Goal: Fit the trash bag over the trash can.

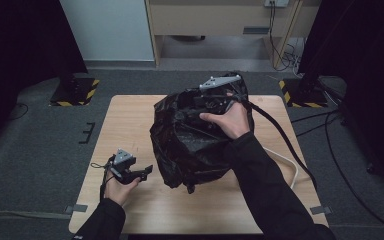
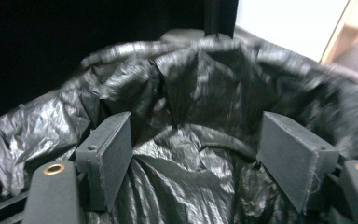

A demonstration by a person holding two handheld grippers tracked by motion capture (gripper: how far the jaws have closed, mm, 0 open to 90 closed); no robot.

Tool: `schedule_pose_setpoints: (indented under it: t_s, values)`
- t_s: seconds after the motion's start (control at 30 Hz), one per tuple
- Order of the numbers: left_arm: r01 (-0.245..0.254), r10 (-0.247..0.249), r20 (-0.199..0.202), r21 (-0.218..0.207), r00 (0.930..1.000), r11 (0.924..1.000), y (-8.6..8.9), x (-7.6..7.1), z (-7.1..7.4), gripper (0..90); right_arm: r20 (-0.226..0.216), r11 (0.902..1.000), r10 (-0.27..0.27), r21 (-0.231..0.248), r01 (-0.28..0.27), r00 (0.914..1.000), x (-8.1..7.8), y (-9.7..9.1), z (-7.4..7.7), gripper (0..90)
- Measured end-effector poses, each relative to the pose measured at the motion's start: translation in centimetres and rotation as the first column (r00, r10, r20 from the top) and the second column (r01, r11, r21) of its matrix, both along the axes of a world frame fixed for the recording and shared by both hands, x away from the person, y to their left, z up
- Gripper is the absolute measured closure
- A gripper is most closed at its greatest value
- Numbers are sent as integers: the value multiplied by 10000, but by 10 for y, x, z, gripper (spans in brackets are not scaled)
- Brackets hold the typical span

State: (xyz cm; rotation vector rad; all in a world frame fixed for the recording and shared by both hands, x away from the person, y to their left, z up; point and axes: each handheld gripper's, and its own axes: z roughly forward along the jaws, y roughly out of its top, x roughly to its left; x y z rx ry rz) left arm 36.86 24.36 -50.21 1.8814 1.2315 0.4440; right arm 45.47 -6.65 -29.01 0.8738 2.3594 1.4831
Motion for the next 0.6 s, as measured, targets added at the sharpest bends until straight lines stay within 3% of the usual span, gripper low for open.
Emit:
schedule_pose_setpoints:
  t_s: [0.07, 0.13, 0.17, 0.2, 0.27, 0.37, 0.43, 0.5, 0.6]
  values:
    - [-6, 6, -47, 26, 10000, 10000, 0, 0, -1, 202, 180, 9963, -135, 855, 119, 9997, -5, -8, 11, 279]
    - [-1, 2, -91, 58, 10000, 10000, 0, 1, -1, 202, 402, 9935, -360, 1093, 315, 9985, -6, -12, 16, 420]
    - [-1, 2, -91, 58, 10000, 10000, 0, 1, -1, 202, 402, 9935, -360, 1093, 315, 9985, -6, -12, 16, 420]
    - [19, -19, -108, 50, 9999, 10000, -1, 0, -1, 202, 421, 9958, -684, 638, 656, 9968, -6, -13, 15, 579]
    - [33, -33, -106, 31, 9999, 10000, -1, 0, -1, 203, -18, 9960, -876, -176, 875, 9962, -4, -11, 9, 609]
    - [42, -42, -135, 30, 9999, 10000, -1, 0, -1, 203, -720, 9829, -1052, -1588, 928, 9918, 3, -4, -3, 526]
    - [37, -37, -128, 8, 9999, 10000, 0, 0, -1, 202, -989, 9732, -927, -2192, 692, 9908, 7, 1, -12, 378]
    - [32, -32, -145, 31, 9999, 10000, 0, 0, -1, 202, -1479, 9658, -408, -2595, 11, 9882, 9, 7, -22, 239]
    - [65, -63, -190, 77, 9998, 9999, -1, 1, -2, 200, -2085, 9569, -47, -2851, -561, 9780, 8, 13, -30, 202]
